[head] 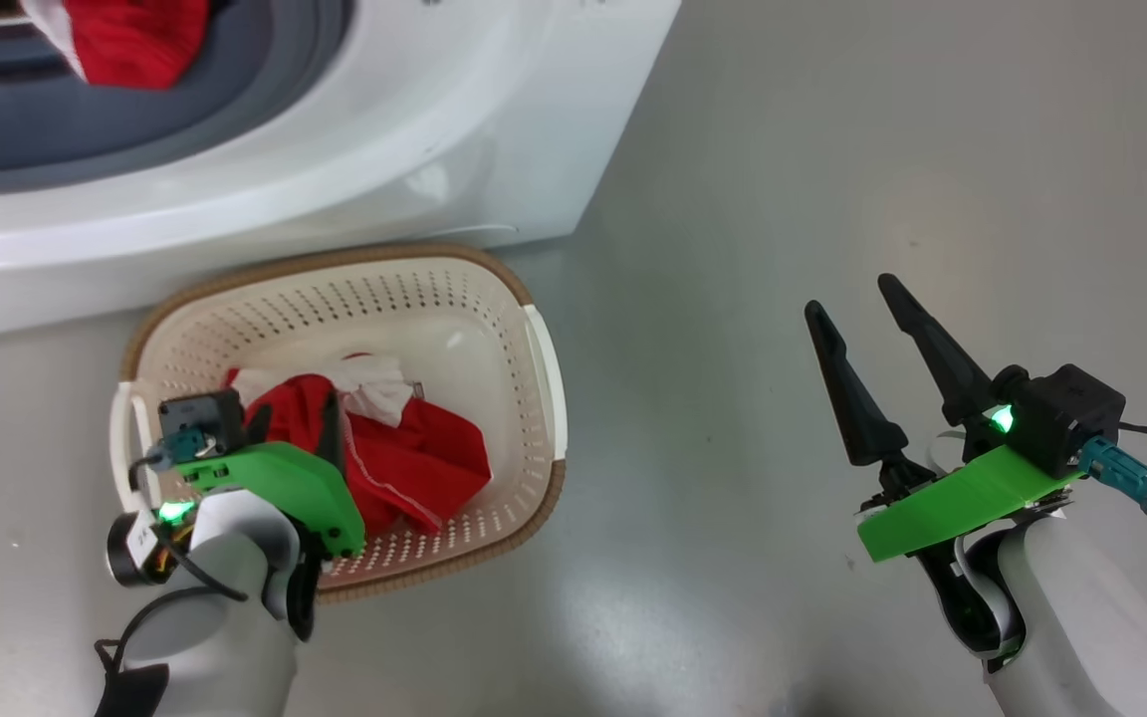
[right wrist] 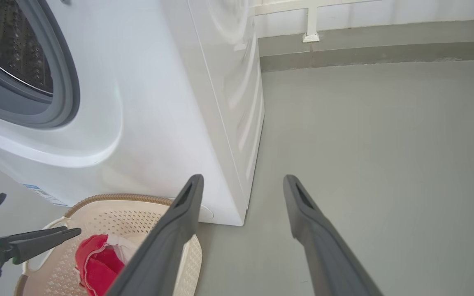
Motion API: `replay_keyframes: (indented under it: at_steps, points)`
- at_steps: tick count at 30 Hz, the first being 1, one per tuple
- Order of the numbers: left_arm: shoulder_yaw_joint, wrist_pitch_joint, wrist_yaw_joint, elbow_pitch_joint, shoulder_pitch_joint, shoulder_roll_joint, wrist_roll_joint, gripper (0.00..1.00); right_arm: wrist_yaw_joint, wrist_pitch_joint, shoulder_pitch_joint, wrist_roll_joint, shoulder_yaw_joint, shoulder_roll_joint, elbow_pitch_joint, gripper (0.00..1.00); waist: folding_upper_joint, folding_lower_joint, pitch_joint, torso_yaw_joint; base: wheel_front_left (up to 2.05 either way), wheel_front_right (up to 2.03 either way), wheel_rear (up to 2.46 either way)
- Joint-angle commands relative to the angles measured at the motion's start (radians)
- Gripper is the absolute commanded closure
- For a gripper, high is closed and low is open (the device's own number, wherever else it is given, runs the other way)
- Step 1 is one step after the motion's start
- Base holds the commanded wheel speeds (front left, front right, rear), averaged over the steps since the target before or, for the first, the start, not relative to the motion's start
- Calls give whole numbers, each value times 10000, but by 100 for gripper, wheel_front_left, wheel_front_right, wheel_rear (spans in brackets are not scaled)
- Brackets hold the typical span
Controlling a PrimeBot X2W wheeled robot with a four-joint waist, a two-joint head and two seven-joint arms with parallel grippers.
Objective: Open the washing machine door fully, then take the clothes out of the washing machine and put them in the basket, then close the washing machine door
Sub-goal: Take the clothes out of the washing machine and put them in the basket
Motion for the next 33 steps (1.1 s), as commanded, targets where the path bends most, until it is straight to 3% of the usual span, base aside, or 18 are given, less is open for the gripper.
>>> replay_keyframes:
  at_steps: [1,22,33]
  points:
    - [182,-149,-63,-224,380,208,-16,0,33,-65,296,-86,74,-44,-192,0,-1,0,-311,174,0,0,0]
    - [1663,-186,202,-6944,4102,415,1281,0,33,-65,1128,-546,-926,112,-441,0,-1,0,-2810,594,0,0,0]
    - [2362,-187,422,-9549,5633,455,1965,0,33,-65,1605,-1004,-1433,239,-900,0,-1,0,-3919,586,0,0,0]
